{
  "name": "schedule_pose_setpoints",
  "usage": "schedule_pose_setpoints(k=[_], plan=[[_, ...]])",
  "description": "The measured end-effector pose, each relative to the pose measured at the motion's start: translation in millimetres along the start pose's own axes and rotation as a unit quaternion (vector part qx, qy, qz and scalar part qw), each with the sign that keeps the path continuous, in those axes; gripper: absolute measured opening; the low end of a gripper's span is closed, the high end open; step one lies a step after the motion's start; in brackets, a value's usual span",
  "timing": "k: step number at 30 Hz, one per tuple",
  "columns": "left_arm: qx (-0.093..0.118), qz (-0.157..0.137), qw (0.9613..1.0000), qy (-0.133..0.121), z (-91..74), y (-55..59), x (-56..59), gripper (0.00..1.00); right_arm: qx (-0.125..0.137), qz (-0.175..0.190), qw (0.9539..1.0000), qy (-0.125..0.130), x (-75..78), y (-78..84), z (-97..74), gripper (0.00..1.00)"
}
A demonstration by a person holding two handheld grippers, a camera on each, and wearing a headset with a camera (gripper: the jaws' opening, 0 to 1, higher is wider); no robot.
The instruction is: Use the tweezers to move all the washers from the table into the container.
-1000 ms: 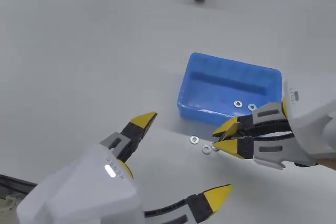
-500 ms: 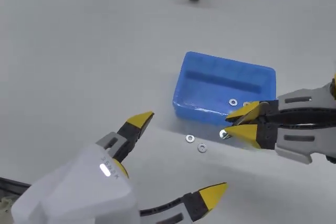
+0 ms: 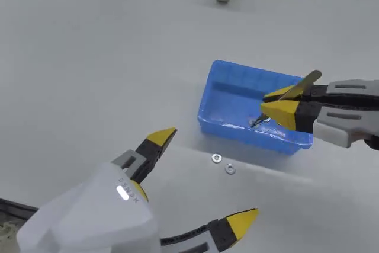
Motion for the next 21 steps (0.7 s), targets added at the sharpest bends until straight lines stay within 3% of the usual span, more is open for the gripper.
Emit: schedule_pose_setpoints(k=[7,21], plan=[[-0.004,0.002,1.0,0.004,0.7,0.9,1.2,0.81,-0.035,0.01,0.9985,0.042,25.9,14.1,20.8,0.03],[-0.005,0.003,1.0,0.006,0.9,1.1,1.7,0.8,-0.05,0.05,0.9957,0.06,42.6,28.0,36.8,0.03]])
Point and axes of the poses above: the centre of the closed fingertips' face, and the gripper's own axes: z roughly forward along the fingers, x roughly to its right, y roughly out of its underside, the point moved 4 cm from there along -z, roughly backward along the fingers, and after that the axes turned 4 degrees about -x, right-handed, at the moved point
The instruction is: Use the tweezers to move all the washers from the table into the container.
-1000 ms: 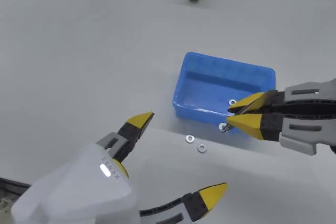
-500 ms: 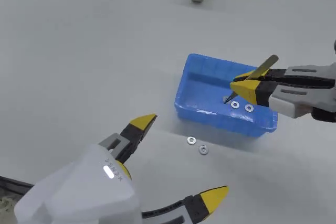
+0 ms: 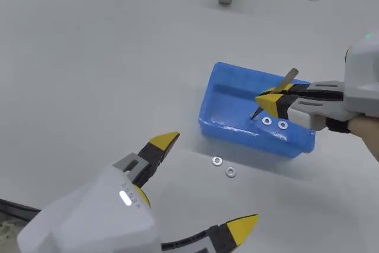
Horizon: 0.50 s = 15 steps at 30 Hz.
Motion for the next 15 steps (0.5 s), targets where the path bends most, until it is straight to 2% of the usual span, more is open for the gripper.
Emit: schedule_pose_setpoints(k=[7,15], plan=[[0.0,0.001,1.0,0.0,0.0,0.2,-0.1,0.79,-0.009,0.003,0.9999,0.003,2.0,3.3,4.3,0.03],[-0.001,0.001,1.0,-0.001,0.1,0.5,-0.3,0.79,-0.015,-0.01,0.9998,0.009,1.2,2.9,5.7,0.03]])
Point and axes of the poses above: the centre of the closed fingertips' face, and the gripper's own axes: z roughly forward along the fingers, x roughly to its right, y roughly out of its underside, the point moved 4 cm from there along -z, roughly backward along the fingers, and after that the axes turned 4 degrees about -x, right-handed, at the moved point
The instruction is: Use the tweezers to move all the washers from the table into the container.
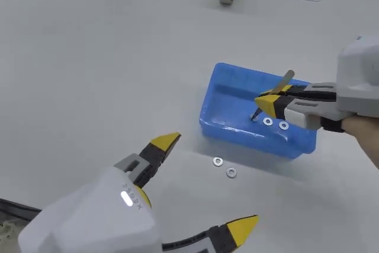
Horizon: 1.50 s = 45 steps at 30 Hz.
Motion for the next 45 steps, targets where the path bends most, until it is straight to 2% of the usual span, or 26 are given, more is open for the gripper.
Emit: schedule_pose_setpoints(k=[2,8,14,16,21,24,28,31,39,45], plan=[[0.0,-0.001,1.0,0.0,-0.1,0.1,-0.2,0.79,-0.005,-0.015,0.9999,0.005,-1.0,0.2,0.1,0.03],[0.002,-0.002,1.0,0.0,-0.2,-0.1,-0.2,0.79,0.002,-0.019,0.9998,0.005,-0.7,-2.6,-3.8,0.04],[0.003,0.0,1.0,0.0,-0.4,-0.2,0.0,0.79,0.035,-0.022,0.9991,0.009,-8.5,-16.4,-20.2,0.04],[0.003,0.0,1.0,0.002,-0.3,-0.3,0.6,0.79,0.049,-0.022,0.9985,0.008,-13.6,-20.9,-27.8,0.03],[0.003,0.001,1.0,0.003,-0.3,-0.3,1.0,0.79,0.089,0.008,0.996,-0.002,-33.8,-28.5,-43.4,0.03],[0.003,0.002,1.0,0.004,-0.3,-0.4,1.1,0.79,0.096,0.017,0.9952,-0.014,-49.0,-26.0,-48.7,0.03],[0.002,0.004,1.0,0.005,-0.1,-0.6,1.7,0.78,0.088,0.011,0.9955,-0.033,-66.7,-16.3,-47.1,0.03],[0.002,0.005,1.0,0.006,0.0,-0.9,2.1,0.78,0.066,0.003,0.997,-0.041,-73.3,-3.9,-40.6,0.03],[0.001,0.007,1.0,0.006,-0.2,-0.5,2.2,0.78,0.016,-0.022,0.9976,-0.064,-84.5,20.0,-19.7,0.03],[0.002,0.004,1.0,0.004,-0.6,-0.4,1.4,0.77,-0.007,-0.029,0.9966,-0.077,-87.0,30.2,-9.9,0.03]])
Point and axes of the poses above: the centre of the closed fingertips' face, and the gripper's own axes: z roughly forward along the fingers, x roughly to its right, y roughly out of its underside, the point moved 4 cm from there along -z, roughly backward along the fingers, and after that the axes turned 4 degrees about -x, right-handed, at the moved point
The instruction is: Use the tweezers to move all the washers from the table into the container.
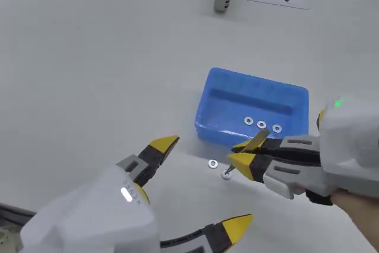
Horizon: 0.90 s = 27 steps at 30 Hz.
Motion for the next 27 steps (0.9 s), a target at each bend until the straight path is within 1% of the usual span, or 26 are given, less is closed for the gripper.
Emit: schedule_pose_setpoints(k=[3,6,13,15,17,18,20,22,23,27], plan=[[-0.001,0.0,1.0,0.001,0.2,0.3,0.3,0.77,-0.009,-0.005,0.9999,-0.004,-1.0,2.6,4.0,0.03],[-0.002,0.001,1.0,0.002,0.2,0.4,0.5,0.76,-0.024,-0.024,0.9994,-0.001,-2.3,5.7,5.7,0.03],[-0.004,0.003,1.0,0.004,0.6,0.8,1.4,0.76,-0.029,-0.062,0.9977,-0.004,-7.6,6.8,4.3,0.03],[-0.004,0.003,1.0,0.005,0.7,0.7,1.6,0.76,-0.031,-0.08,0.9963,0.0,-8.0,7.5,3.4,0.03],[-0.004,0.003,1.0,0.005,0.8,0.8,1.4,0.76,-0.032,-0.08,0.9962,0.003,-8.6,7.6,2.0,0.03],[-0.004,0.003,1.0,0.005,0.8,0.8,1.4,0.76,-0.031,-0.08,0.9963,0.004,-8.9,6.7,0.2,0.03],[-0.004,0.003,1.0,0.004,0.8,0.9,1.3,0.76,-0.011,-0.066,0.9977,-0.002,-10.7,-1.0,-5.3,0.03],[-0.005,0.002,1.0,0.004,0.8,1.1,1.1,0.76,0.005,-0.062,0.998,-0.004,-10.5,-9.1,-11.6,0.03],[-0.005,0.002,1.0,0.004,0.7,1.1,1.1,0.76,0.014,-0.061,0.998,-0.002,-9.6,-14.8,-16.4,0.03],[-0.005,0.004,1.0,0.007,1.3,1.0,2.0,0.76,0.028,-0.059,0.9978,0.011,-3.2,-31.1,-29.1,0.03]])
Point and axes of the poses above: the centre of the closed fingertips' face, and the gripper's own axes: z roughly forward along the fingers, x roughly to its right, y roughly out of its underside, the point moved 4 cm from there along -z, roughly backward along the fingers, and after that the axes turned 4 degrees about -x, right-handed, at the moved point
